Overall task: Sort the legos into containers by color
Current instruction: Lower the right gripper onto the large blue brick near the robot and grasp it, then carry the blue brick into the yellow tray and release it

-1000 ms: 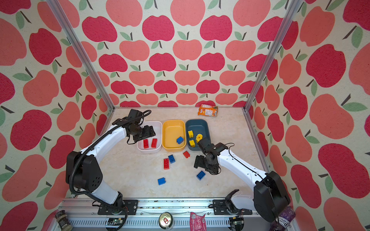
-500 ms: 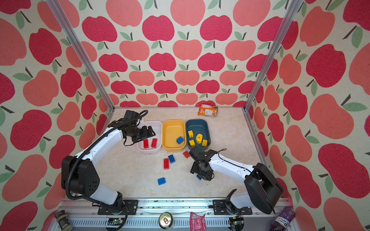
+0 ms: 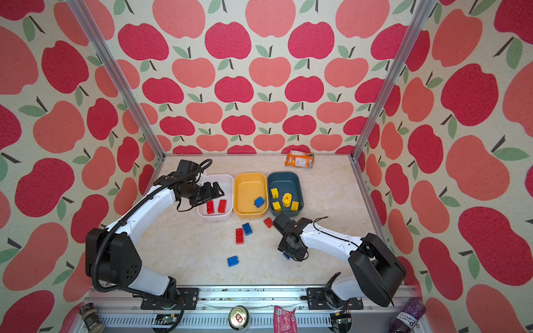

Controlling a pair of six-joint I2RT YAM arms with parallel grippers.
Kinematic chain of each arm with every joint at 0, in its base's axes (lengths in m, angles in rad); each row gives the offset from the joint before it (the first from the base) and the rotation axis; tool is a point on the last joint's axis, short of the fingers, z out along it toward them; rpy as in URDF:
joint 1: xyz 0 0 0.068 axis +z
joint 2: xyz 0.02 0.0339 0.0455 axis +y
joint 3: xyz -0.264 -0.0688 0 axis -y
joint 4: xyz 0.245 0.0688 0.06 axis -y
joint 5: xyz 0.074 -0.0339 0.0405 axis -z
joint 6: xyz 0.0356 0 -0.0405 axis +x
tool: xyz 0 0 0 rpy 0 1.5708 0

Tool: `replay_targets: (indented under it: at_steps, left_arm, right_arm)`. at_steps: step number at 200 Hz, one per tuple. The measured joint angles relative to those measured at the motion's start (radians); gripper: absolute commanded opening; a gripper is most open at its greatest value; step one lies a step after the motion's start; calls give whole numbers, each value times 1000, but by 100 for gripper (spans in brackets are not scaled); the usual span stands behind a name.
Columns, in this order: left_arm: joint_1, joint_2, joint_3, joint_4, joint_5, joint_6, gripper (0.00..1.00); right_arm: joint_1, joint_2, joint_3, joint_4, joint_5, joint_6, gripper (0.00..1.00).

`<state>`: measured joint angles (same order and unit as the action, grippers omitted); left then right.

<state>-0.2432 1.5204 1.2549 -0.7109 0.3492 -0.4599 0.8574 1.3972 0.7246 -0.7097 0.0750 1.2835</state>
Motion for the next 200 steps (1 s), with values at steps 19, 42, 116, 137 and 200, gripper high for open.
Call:
replay_targets:
  at_steps: [19, 42, 116, 137, 200]
  left_arm:
    - [1, -7, -9, 3, 0, -6, 95]
    - [0, -11, -14, 6, 0, -19, 95]
    - [0, -69, -64, 10, -2, -45, 95]
    - [0, -90, -86, 15, -8, -55, 96]
    - [-3, -164, -161, 32, -31, -108, 97]
  right_arm:
    - [0, 0, 0, 0, 4, 2, 48]
    - [0, 0, 0, 0, 8, 1, 42]
    - [-24, 0, 62, -56, 22, -70, 33]
    - [-43, 0, 140, -89, 30, -129, 33]
    - [-75, 113, 455, -149, 31, -343, 32]
